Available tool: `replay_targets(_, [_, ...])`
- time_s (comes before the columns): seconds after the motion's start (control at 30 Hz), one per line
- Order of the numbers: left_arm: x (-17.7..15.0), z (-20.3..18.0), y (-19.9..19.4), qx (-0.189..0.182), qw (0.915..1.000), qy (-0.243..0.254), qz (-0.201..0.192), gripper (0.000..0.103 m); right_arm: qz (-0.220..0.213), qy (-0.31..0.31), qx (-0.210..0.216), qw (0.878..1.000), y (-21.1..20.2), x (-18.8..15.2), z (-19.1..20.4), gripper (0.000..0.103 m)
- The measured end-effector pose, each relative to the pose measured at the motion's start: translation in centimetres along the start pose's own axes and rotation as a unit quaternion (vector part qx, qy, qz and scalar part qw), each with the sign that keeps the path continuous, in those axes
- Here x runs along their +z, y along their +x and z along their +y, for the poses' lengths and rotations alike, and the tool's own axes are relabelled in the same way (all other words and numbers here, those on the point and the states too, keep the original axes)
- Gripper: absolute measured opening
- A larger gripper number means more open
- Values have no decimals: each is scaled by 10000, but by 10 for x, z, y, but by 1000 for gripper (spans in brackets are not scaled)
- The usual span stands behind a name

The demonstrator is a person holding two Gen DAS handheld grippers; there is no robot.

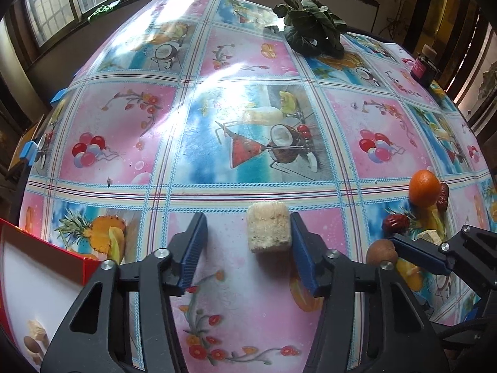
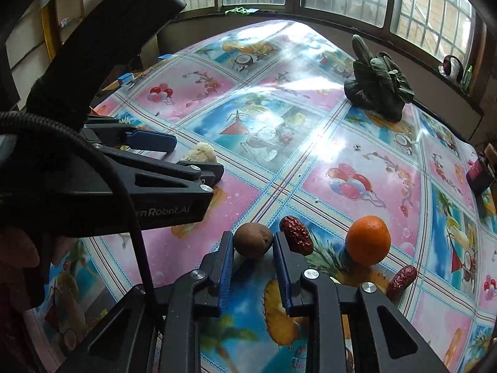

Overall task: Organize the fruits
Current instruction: 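Grasp a tall white cake with the left tool while the right tool grasps a longan, then carry the cake and longan into the tray, lowering them inside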

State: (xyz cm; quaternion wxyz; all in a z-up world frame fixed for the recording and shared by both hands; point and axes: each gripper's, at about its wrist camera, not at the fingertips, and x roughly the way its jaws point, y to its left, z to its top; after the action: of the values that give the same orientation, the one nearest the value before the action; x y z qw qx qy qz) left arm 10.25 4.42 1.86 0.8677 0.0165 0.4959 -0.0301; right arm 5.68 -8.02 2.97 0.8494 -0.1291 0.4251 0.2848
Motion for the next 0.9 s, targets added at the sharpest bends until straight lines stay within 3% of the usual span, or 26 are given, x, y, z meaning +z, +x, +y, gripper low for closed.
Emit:
replay_targets(0.03, [-1,-1,-2,24,10000,8,16,26,-42,93,54,9999,-2,-1,-1,25])
replay_targets(0.07, [-1,-2,-3,90,9999,35,32,25,-102,192,124,9997,-4,-2,-3,25])
replay_targets(0.57, [-57,26,-67,-345,9991,-183,-174,25,-560,782,277,9950,-54,-29,17,25])
replay_targets(0.73, [-73,34,-89,-370,9984,-250,-334,25,-600,727,351,9949,-61,-33,36,25])
replay_targets(0.9, [-86,43,-107,-168,9983,-284,-485,25,-625,665,443,9948,-65,-34,55,25])
